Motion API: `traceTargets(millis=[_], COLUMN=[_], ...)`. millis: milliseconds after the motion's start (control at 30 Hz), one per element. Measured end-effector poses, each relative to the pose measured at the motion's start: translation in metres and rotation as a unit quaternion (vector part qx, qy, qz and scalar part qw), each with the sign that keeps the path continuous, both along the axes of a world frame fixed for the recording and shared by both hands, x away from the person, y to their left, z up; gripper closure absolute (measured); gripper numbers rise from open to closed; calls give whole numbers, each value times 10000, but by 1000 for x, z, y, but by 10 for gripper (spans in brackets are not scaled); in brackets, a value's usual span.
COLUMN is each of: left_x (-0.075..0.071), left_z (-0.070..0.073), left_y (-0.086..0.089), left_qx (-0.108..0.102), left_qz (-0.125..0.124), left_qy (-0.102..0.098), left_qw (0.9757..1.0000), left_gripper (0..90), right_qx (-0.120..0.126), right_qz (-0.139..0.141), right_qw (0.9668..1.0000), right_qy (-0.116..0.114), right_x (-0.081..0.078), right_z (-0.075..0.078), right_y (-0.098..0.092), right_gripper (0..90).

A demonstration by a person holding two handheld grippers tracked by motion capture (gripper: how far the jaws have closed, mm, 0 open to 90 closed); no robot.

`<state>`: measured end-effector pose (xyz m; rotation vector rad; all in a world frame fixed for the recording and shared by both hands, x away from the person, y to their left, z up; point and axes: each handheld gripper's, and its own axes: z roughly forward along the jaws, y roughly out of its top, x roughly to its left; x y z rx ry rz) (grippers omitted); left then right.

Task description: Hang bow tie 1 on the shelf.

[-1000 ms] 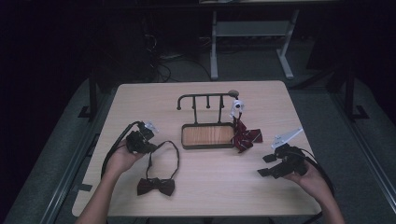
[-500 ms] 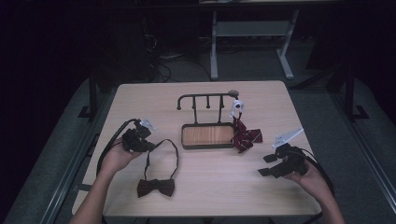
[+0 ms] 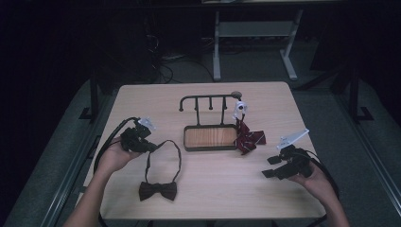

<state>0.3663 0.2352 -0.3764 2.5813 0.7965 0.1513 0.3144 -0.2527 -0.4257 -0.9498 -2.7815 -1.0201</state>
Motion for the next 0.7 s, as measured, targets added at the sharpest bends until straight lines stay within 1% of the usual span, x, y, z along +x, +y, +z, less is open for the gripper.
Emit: traceTargets(millis=[67,133,167,233,400,467,533,567,700], left_x=[0,-1,-1,-1,-3,-3,-4,-4,-6], left_z=[3,7,9,13,22,25,27,27,31], left_y=[-1,-2,-2,-3,-6,-8,-9,-10,-12], left_qx=[-2,-41,-26,-53,-90,-57,-55,-55,-37], left_qz=[-72,-105,-125,-131,-241,-253,-291,-318,-417], left_qy=[12,27,18,18,13,3,5,-17,-6], left_qw=[10000,9999,9999,9999,9997,9997,9996,9995,9991], left_gripper=[900,899,899,899,900,900,900,900,900], right_qx=[5,8,43,36,59,86,81,124,193], right_qz=[-11,-3,0,-1,17,10,17,35,7], right_qw=[10000,10000,10000,10000,10000,9999,10000,9999,9998], right_qy=[21,13,33,33,40,72,30,20,3], right_x=[0,0,0,0,1,1,1,1,2], right_z=[0,0,0,-1,-3,-3,-3,-3,-4], right_y=[0,-1,-1,-2,-3,-4,-5,-5,-9], right_gripper=[362,361,361,362,361,360,358,357,357])
